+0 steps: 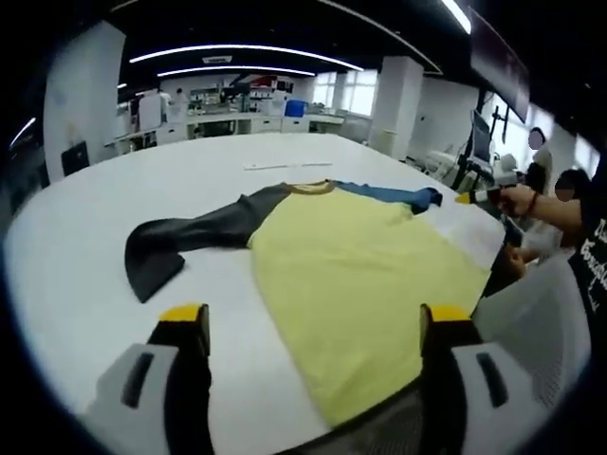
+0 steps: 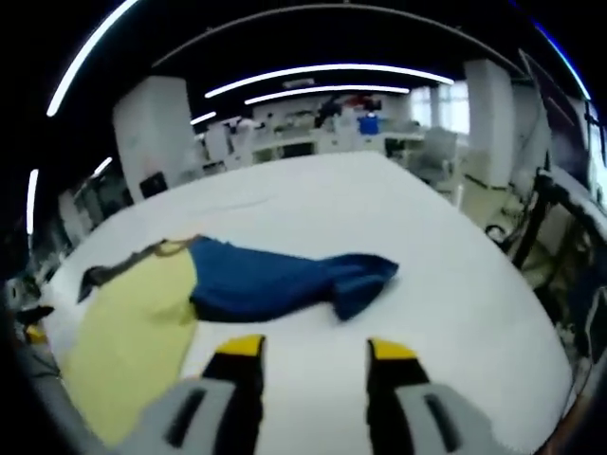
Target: Fold the garment on the visible template until the final outline fits inside the template.
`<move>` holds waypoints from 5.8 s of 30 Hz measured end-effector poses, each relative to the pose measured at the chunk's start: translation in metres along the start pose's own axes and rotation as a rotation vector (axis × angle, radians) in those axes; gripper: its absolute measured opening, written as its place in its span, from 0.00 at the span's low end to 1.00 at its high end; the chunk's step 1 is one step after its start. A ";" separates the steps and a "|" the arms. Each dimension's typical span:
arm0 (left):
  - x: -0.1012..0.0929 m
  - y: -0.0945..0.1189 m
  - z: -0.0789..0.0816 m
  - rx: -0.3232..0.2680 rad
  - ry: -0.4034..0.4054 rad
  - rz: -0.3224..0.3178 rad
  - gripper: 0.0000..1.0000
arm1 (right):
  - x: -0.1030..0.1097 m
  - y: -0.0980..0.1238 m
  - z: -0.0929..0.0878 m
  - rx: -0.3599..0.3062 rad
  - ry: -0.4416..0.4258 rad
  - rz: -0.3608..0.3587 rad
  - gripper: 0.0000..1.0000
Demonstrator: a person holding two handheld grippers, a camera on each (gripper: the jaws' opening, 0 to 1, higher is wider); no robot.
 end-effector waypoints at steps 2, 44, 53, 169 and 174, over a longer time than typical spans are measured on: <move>0.000 -0.001 0.006 -0.041 0.006 0.001 0.93 | -0.003 -0.006 0.003 -0.002 0.008 -0.003 0.36; 0.004 -0.005 0.006 -0.033 0.019 0.028 0.97 | -0.065 -0.019 -0.012 0.080 0.087 -0.177 0.00; 0.004 -0.006 0.006 -0.033 0.024 0.016 0.96 | -0.077 -0.004 -0.019 0.076 0.106 -0.214 0.00; 0.010 0.007 0.002 -0.022 0.019 0.043 0.87 | -0.102 0.011 -0.028 0.090 -0.226 -0.272 0.00; 0.010 0.008 0.002 -0.025 0.024 0.044 0.87 | -0.105 0.014 -0.028 0.070 -0.270 -0.315 0.00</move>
Point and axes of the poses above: the point that each gripper's makers call its tool centre point, and the gripper's own axes: y roughly backward along the fingers, x roughly to its left, z roughly out of its top, the point moved 3 cm from there along y, roughly backward along the fingers, and after that the axes turned 8 degrees about y, right-handed, at the moved point
